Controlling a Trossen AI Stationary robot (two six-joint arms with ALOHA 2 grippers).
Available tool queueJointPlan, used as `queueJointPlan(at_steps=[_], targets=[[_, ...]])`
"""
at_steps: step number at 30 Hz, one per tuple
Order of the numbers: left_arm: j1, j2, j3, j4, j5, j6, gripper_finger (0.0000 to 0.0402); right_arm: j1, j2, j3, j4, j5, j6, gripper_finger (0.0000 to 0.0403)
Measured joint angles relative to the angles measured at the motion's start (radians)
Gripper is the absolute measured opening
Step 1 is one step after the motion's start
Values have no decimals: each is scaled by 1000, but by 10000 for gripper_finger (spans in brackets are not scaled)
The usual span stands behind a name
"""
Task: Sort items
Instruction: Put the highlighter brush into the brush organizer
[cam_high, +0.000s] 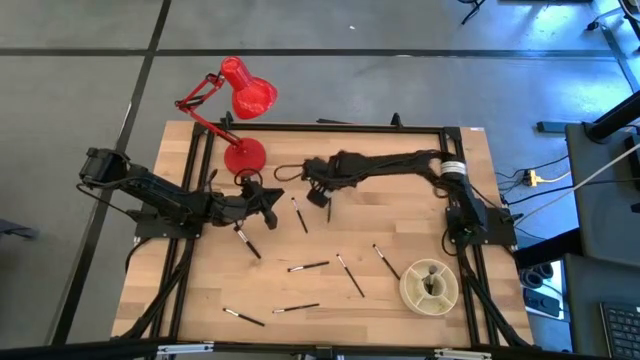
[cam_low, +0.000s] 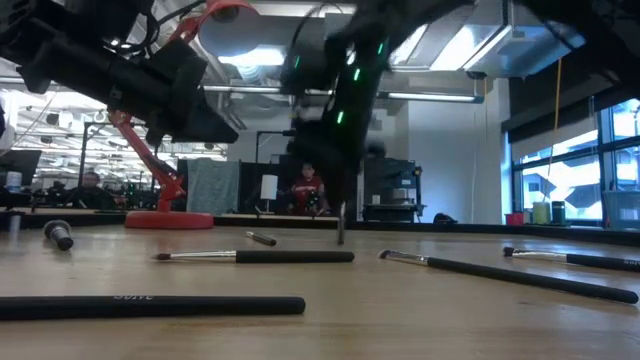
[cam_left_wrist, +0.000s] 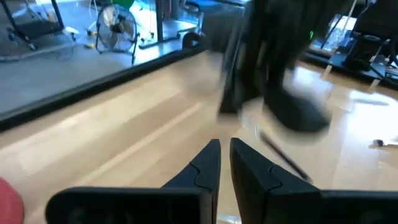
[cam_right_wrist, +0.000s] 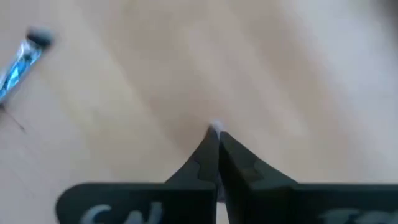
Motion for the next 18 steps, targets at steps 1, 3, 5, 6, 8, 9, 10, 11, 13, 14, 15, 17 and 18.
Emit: queueJointPlan(at_steps=[1, 3, 5, 6, 8, 9, 10, 11, 13, 14, 15, 17, 18], targets=[[-3, 0, 0, -13, 7, -21, 31, 10, -28, 1, -22, 46, -8, 5], [-5, 0, 0, -29, 37, -51, 31, 41, -82, 2, -74, 131, -13, 5], [-5, 0, 0, -30, 68, -64, 31, 86, -135, 1, -146, 202, 1, 4], [-5, 0, 0, -31, 77, -65, 31, 112, -166, 1, -178, 239, 16, 3], [-5, 0, 0, -31, 79, -67, 31, 170, -228, 1, -251, 323, 60, 3], [-5, 0, 0, -32, 82, -68, 31, 199, -255, 1, -285, 358, 83, 3], [-5, 0, 0, -32, 87, -75, 31, 226, -279, 2, -317, 393, 103, 3], [-5, 0, 0, -33, 93, -78, 31, 252, -304, 2, -347, 419, 127, 3], [-5, 0, 0, -34, 109, -79, 31, 300, -347, 1, -414, 450, 186, 2], [-5, 0, 0, -35, 110, -79, 31, 323, -372, 1, -447, 460, 215, 2], [-6, 0, 0, -35, 110, -79, 31, 348, -394, 1, -486, 473, 242, 2], [-5, 0, 0, -34, 104, -78, 31, 397, -433, 2, -556, 509, 290, 2], [-5, 0, 0, -33, 96, -78, 31, 424, -449, 2, -594, 520, 320, 2]])
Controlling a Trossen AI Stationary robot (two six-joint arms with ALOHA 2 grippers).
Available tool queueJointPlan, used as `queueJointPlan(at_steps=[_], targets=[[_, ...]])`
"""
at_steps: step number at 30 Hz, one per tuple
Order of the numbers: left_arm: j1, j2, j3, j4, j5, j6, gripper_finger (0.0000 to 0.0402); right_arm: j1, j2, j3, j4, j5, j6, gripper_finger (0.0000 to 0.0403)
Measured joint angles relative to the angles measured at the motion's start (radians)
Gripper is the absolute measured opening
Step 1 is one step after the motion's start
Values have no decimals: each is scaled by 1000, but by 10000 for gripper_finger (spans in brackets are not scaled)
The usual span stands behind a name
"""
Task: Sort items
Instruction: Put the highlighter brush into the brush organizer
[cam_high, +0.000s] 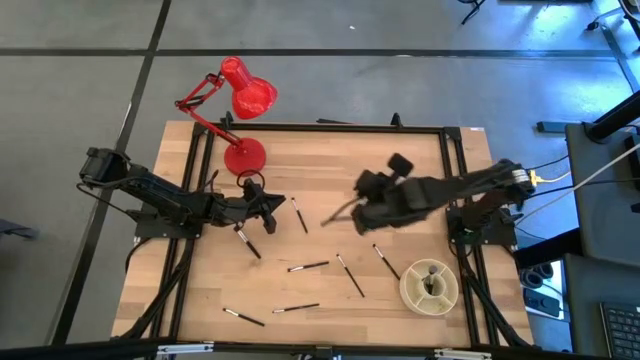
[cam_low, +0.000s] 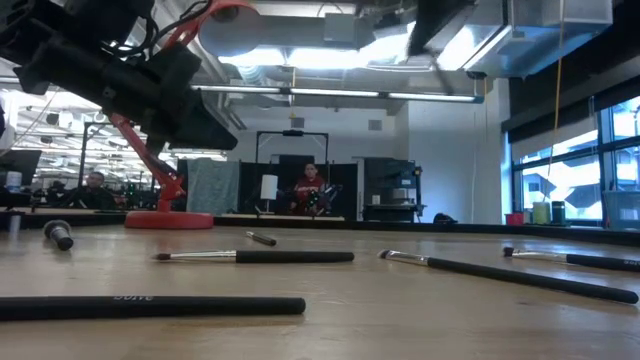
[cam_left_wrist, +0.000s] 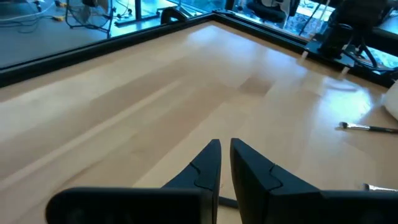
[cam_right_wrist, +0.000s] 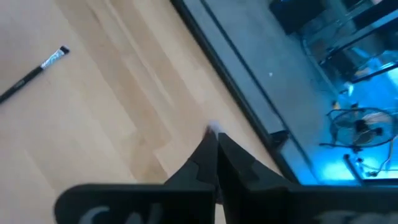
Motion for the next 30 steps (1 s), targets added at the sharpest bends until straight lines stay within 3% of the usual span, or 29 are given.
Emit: queueJointPlan(at_steps=[6, 11, 14, 23, 30], targets=[[1, 0, 0, 9, -83, 53, 31, 124, -96, 0, -179, -29, 208, 1], [10, 0, 0, 32, -148, 94, 31, 219, -162, 0, -174, -54, 229, 1], [23, 0, 0, 58, -134, 107, 31, 290, -182, 0, -175, -86, 260, 1], [30, 0, 0, 31, -107, 143, 31, 575, -134, 0, -174, -96, 440, 1], [30, 0, 0, 21, -143, 143, 31, 718, -73, -1, -174, -102, 422, 0]])
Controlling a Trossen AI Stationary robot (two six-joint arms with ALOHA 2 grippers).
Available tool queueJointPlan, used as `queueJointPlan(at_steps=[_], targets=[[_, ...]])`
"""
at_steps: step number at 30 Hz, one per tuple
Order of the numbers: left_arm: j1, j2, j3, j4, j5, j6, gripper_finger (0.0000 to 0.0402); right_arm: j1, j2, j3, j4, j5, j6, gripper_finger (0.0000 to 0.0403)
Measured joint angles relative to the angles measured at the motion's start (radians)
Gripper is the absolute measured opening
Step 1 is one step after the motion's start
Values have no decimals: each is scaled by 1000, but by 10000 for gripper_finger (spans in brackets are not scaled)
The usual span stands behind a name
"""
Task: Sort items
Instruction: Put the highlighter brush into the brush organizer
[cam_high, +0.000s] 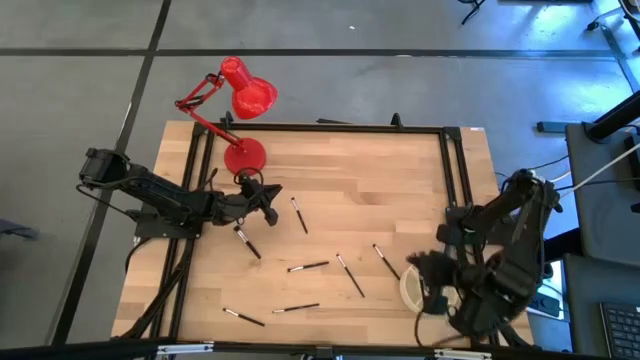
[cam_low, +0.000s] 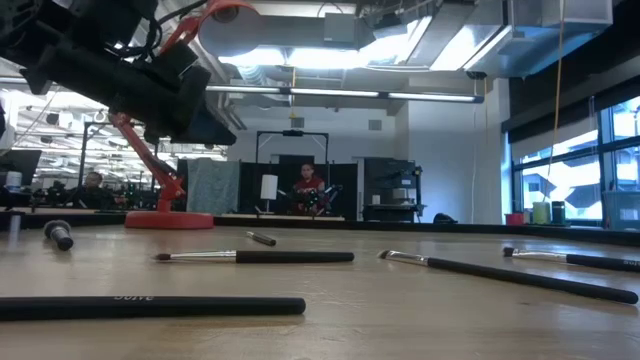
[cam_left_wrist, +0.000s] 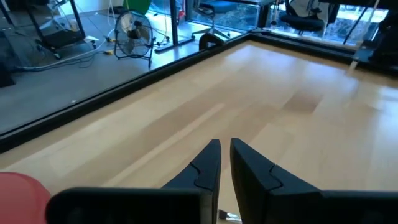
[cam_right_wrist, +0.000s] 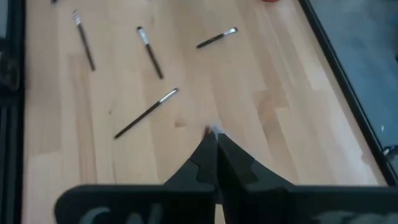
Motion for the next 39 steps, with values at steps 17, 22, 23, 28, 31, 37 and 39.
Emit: queueJointPlan(at_steps=[17, 22, 23, 28, 31, 37, 39], targets=[[9, 0, 0, -41, -89, 18, 31, 25, 30, -195, -1, -4, -23, 0], [11, 0, 0, -41, -84, 18, 31, 4, 30, -211, 0, 6, -31, 0], [11, 0, 0, -41, -84, 18, 31, 0, 29, -211, 0, 0, -36, 0], [11, 0, 0, -41, -90, 18, 31, -2, 30, -211, 0, -48, -63, 0], [11, 0, 0, -41, -89, 2, 31, -2, 29, -211, 0, -36, -94, 0], [11, 0, 0, -41, -77, -21, 31, -2, 29, -211, 0, -25, -121, 4], [11, 0, 0, -41, -76, -27, 31, 3, 30, -211, 0, -33, -129, 6]])
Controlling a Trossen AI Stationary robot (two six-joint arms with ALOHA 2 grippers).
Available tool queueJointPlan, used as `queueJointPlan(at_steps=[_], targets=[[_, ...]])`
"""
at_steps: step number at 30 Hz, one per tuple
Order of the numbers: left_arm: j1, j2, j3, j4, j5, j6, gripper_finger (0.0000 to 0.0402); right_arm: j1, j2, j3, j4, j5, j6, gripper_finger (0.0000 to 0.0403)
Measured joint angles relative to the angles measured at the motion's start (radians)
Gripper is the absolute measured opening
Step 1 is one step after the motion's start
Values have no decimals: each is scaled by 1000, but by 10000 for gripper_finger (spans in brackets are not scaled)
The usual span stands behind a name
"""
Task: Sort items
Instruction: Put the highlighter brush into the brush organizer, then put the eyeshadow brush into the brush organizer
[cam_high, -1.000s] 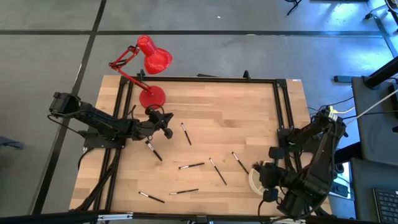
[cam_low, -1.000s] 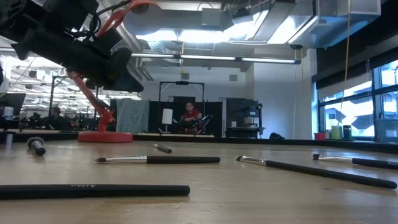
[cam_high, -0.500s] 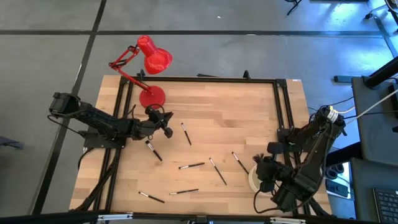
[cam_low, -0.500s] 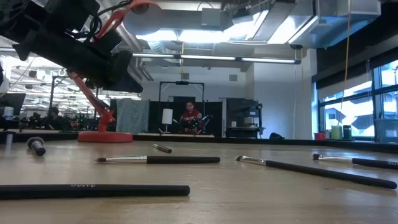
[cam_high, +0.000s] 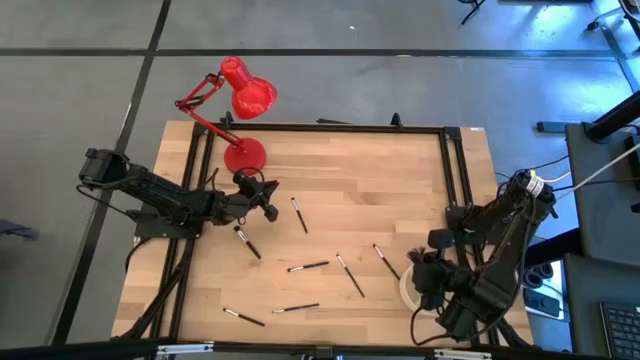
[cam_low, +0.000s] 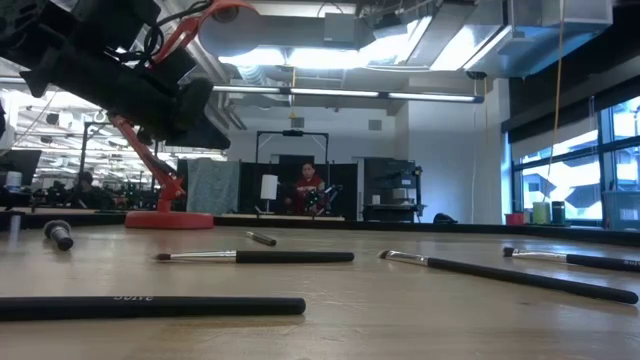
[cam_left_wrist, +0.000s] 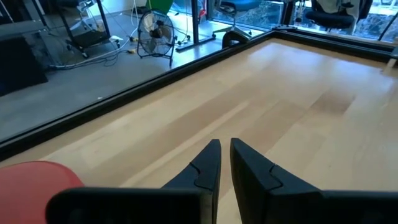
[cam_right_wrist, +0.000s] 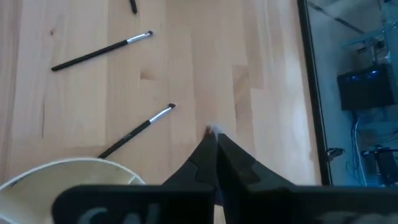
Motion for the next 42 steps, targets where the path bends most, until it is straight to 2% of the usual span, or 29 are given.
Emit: queueJointPlan(at_steps=[4, 11, 14, 18, 20, 22, 24, 29, 33, 37, 42], targets=[[0, 0, 0, 0, 14, -2, 31, 8, 1, -27, 1, -40, 17, 23], [0, 0, 0, 0, 16, 0, 31, 6, 3, -93, 0, -142, 112, 89], [0, 0, 0, 1, 16, 0, 31, -21, 3, -44, 0, -78, 158, 103], [0, 0, 0, 22, 16, 1, 31, -106, 1, 76, 1, 107, 213, 103], [0, 0, 0, 54, 16, 18, 31, -187, -1, 132, 1, 116, 224, 102], [1, 0, 0, 87, 36, 49, 31, -290, -2, 156, 5, 51, 235, 102], [1, 0, 0, 119, 81, 87, 31, -402, -2, 137, 31, -63, 221, 102], [1, 0, 0, 161, 206, 121, 31, -624, 15, -21, 257, -360, 79, 102], [1, 0, 0, 152, 260, 122, 31, -686, 16, -177, 473, -523, 0, 102], [0, 0, 0, 135, 315, 123, 31, -736, 16, -308, 567, -607, -13, 102], [0, 0, 0, 130, 321, 122, 31, -773, 16, -437, 827, -732, -70, 102]])
